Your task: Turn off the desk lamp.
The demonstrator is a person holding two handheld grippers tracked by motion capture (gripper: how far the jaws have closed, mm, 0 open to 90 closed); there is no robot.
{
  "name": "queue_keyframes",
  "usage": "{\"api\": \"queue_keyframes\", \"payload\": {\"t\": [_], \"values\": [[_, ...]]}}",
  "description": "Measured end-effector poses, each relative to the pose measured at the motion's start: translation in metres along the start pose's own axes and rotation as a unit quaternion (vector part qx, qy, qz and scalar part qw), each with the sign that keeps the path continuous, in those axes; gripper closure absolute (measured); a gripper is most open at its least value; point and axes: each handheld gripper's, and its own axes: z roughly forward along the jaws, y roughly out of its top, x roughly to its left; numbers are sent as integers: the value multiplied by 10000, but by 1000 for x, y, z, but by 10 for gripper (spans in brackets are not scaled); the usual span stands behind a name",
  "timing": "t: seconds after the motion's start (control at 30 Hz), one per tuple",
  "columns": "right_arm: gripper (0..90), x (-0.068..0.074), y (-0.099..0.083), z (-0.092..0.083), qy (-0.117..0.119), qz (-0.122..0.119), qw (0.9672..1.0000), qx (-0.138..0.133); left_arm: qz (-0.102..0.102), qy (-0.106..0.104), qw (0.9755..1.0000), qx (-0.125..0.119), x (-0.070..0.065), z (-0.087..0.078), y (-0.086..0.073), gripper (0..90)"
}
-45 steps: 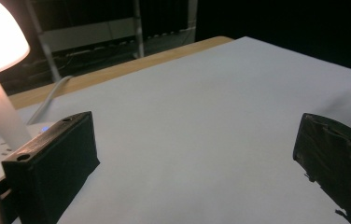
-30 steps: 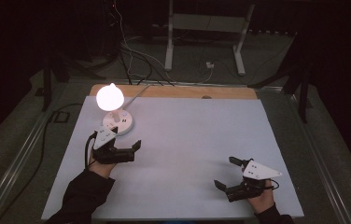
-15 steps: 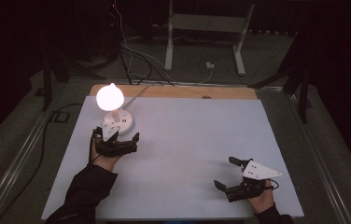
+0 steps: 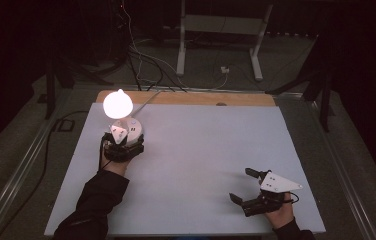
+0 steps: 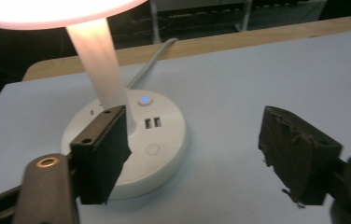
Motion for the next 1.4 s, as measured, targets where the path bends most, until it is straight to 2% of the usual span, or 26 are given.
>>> {"api": "queue_keyframes", "payload": {"t": [0.07, 0.13, 0.23, 0.27, 0.33, 0.4, 0.43, 0.6, 0.7, 0.8, 0.83, 0.93, 1.0, 1.07, 1.27, 1.33, 1.4], "values": [[0, 0, 0, 0, 1, 1, 10000, -5, -19, 53, 10000, -7, 3, 1, 0, 314], [0, -1, 0, 0, 7, 27, 10000, -11, -93, 40, 9999, 31, 6, 4, -1, 394], [0, 0, 0, 0, 12, -3, 10000, -1, -68, 68, 9999, 32, 9, 7, -1, 468], [0, 0, 0, 0, 12, -3, 10000, -1, -58, 127, 9999, 34, 9, 8, -2, 468], [0, 0, 0, 0, 11, 6, 10000, -2, -65, 119, 9999, 78, 11, 10, -3, 527], [0, 0, 0, 0, 16, -10, 10000, 8, -45, 203, 9997, 98, 12, 13, -4, 612], [0, 0, 0, 0, 16, -10, 10000, 8, -59, 188, 9997, 115, 13, 14, -4, 612], [0, 0, 0, 1, 25, -21, 10000, 20, -44, 229, 9996, 174, 16, 21, -6, 728], [0, 0, 0, 1, 27, -12, 10000, 14, -94, 225, 9995, 203, 18, 24, -6, 754], [0, 0, 0, 1, 26, -24, 10000, 22, -55, 224, 9995, 222, 20, 27, -7, 802], [0, 0, 0, 1, 33, -16, 10000, 13, -55, 195, 9995, 230, 21, 28, -8, 853], [0, 0, 0, 1, 40, -7, 10000, 27, 66, 156, 9994, 299, 24, 32, -10, 900], [0, 0, 0, 2, 37, -30, 10000, 34, 163, 141, 9992, 325, 26, 35, -12, 900], [0, 0, 0, 2, 41, -19, 10000, 28, 64, 29, 9994, 348, 29, 37, -13, 900], [0, 0, -1, 2, 40, -14, 10000, 40, 58, -53, 9994, 332, 33, 44, -15, 900], [0, 0, -1, 2, 37, -25, 10000, 57, 120, -34, 9993, 358, 33, 45, -15, 900], [0, 0, 0, 2, 40, -26, 10000, 43, 82, -54, 9993, 355, 33, 47, -15, 900]]}}
